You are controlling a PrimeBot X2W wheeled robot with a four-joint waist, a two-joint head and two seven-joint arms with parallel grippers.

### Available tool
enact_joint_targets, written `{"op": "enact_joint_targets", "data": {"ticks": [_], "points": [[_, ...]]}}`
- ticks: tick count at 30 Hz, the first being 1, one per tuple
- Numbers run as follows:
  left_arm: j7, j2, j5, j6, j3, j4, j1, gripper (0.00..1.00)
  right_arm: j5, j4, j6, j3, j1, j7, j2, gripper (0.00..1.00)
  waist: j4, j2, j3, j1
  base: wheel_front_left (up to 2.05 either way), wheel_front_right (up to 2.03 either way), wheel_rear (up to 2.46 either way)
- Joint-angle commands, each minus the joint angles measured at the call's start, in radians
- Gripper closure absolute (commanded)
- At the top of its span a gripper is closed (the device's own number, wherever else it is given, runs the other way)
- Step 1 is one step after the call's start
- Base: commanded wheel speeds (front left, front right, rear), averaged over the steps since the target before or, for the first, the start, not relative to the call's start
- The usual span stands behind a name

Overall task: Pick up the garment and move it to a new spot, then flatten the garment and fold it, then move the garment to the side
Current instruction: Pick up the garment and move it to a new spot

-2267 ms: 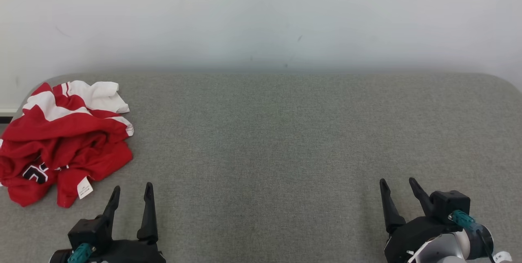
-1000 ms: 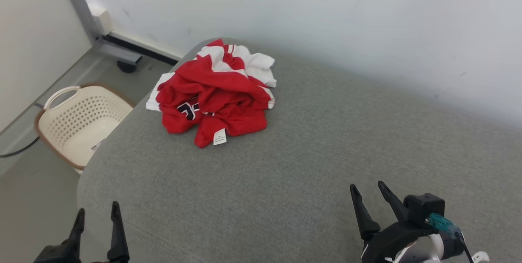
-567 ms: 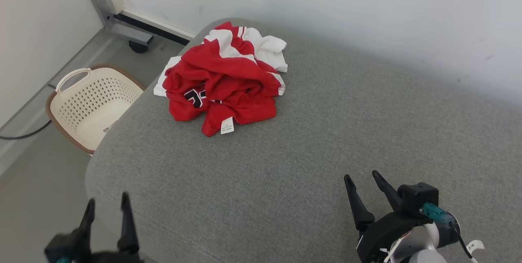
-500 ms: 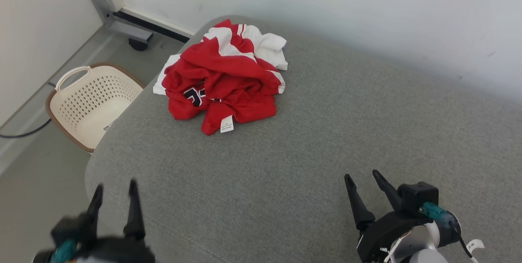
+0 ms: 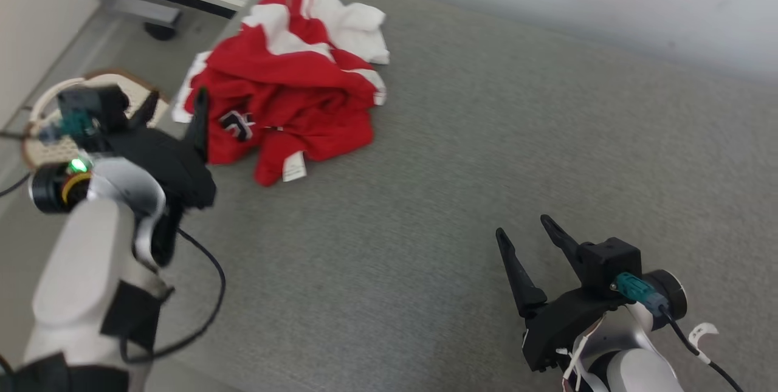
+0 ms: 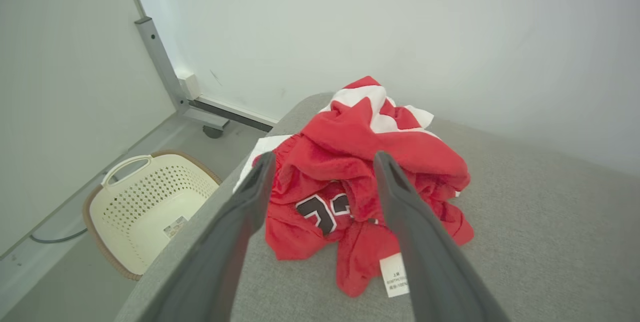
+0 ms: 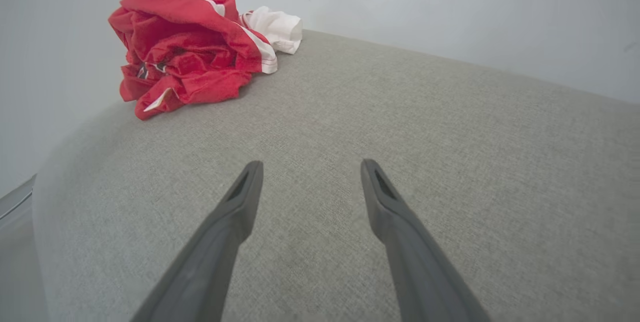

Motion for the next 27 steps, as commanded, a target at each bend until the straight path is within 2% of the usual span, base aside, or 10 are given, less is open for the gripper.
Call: {"op": "enact_joint_targets", "data": {"ticks": [1, 5, 10, 21, 22, 23, 24, 27], "points": [[0.025, 0.000, -0.017, -0.002, 0.005, 0.034, -0.041, 0.00, -0.005, -0.015, -0.002, 0.005, 0.003, 0.007, -0.011, 0.00, -0.123, 0.0000, 0.113, -0.0001, 0.00, 0.00, 0.00], [0.088, 0.031, -0.034, 0.018, 0.026, 0.114, -0.140, 0.00, -0.005, -0.055, -0.002, 0.014, 0.018, 0.025, -0.029, 0.00, -0.185, 0.0000, 0.158, -0.0001, 0.00, 0.00, 0.00], [0.127, 0.075, -0.033, 0.065, 0.049, 0.187, -0.209, 0.00, -0.005, -0.097, -0.002, 0.010, 0.037, 0.034, -0.033, 0.00, -0.248, 0.0000, 0.201, -0.0001, 0.00, 0.00, 0.00], [0.161, 0.129, -0.014, 0.142, 0.051, 0.275, -0.236, 0.00, -0.008, -0.136, -0.002, -0.001, 0.038, 0.032, -0.032, 0.00, -0.296, 0.0000, 0.236, -0.0001, 0.00, 0.00, 0.00], [0.161, 0.134, -0.008, 0.147, 0.045, 0.281, -0.233, 0.46, -0.007, -0.133, -0.002, -0.001, 0.037, 0.031, -0.031, 0.00, -0.299, 0.0000, 0.233, -0.0001, 0.00, 0.00, 0.00], [0.158, 0.139, -0.002, 0.148, 0.041, 0.286, -0.229, 0.96, -0.006, -0.130, -0.002, -0.002, 0.036, 0.030, -0.030, 0.00, -0.300, 0.0000, 0.230, -0.0001, 0.00, 0.00, 0.00], [0.153, 0.142, 0.001, 0.147, 0.038, 0.288, -0.226, 1.00, -0.005, -0.127, -0.002, -0.005, 0.035, 0.027, -0.029, 0.00, -0.300, 0.0000, 0.226, -0.0001, 0.00, 0.00, 0.00], [0.125, 0.151, 0.006, 0.146, 0.035, 0.289, -0.217, 1.00, 0.001, -0.119, -0.002, -0.009, 0.029, 0.019, -0.025, 0.00, -0.303, 0.0000, 0.211, -0.0001, 0.00, 0.00, 0.00]]}}
